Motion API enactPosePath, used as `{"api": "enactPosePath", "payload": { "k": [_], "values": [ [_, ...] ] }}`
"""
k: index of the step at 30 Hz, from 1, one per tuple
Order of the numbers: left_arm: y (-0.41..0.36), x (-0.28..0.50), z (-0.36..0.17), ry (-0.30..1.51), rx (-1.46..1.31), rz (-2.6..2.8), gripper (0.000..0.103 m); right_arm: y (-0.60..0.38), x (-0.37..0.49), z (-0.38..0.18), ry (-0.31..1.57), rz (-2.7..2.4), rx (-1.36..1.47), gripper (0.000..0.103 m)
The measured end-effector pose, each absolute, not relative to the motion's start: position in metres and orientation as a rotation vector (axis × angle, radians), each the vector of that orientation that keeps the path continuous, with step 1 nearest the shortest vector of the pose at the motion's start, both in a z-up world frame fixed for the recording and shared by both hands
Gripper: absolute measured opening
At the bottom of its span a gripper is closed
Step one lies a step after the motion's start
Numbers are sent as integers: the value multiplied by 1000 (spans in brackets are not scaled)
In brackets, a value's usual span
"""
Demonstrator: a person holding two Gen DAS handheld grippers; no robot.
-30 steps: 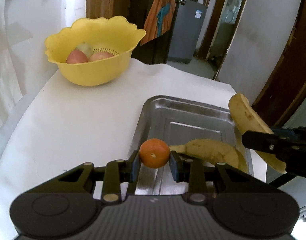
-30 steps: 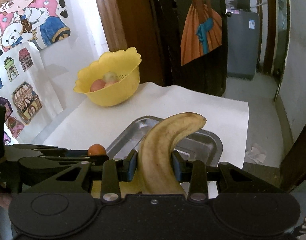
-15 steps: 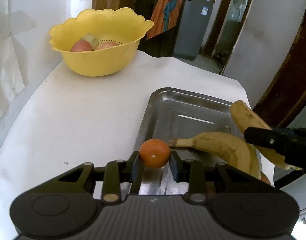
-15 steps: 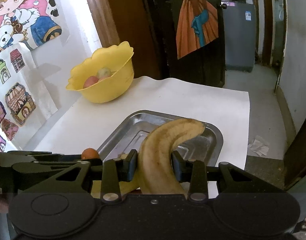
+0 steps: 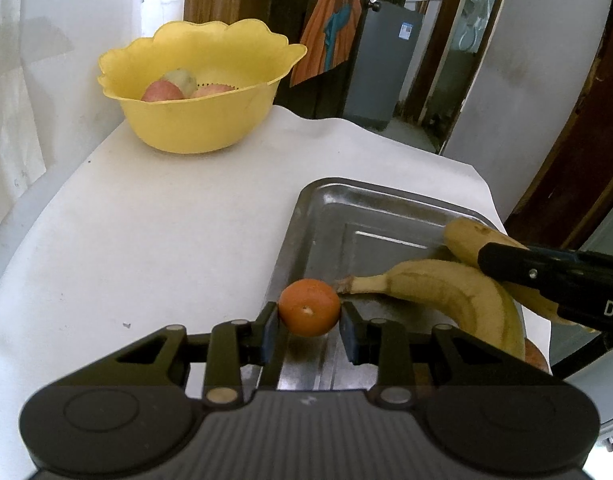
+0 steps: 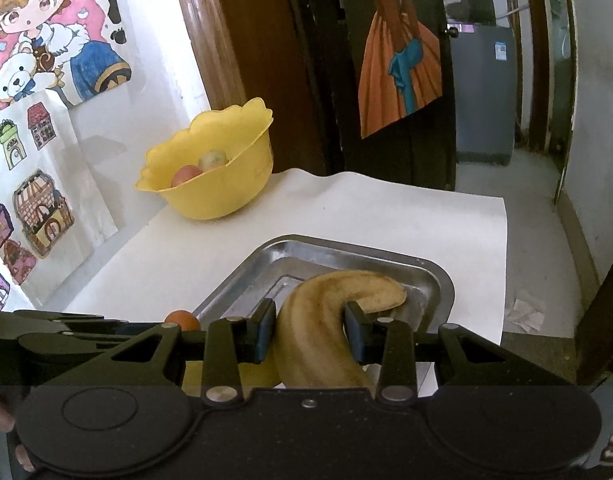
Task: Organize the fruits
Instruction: 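Open left gripper to drop the orange on the tray while right gripper releases the banana, then lift both tools up and away from the filled tray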
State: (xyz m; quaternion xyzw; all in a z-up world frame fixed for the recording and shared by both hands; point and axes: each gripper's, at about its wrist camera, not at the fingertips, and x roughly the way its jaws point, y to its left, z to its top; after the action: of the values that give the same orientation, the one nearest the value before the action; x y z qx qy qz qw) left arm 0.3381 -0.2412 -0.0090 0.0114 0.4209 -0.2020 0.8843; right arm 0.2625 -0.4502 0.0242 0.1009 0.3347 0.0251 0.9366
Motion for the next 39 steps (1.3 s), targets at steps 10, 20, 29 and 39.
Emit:
{"api": "enactPosePath", "payload": {
  "k": [10, 20, 29, 39],
  "values": [
    [-241, 331, -5, 819, 29, -399, 37, -457, 253, 14, 638, 52, 266, 42],
    [-233, 319, 0, 749, 34, -380, 52, -452, 243, 10, 576, 43, 244, 43],
    [-221, 301, 18, 627, 26, -359, 89, -444, 223, 13, 488, 13, 211, 60],
    [-199, 257, 49, 450, 21, -330, 102, -425, 173, 35, 326, -28, 158, 81]
  ]
}}
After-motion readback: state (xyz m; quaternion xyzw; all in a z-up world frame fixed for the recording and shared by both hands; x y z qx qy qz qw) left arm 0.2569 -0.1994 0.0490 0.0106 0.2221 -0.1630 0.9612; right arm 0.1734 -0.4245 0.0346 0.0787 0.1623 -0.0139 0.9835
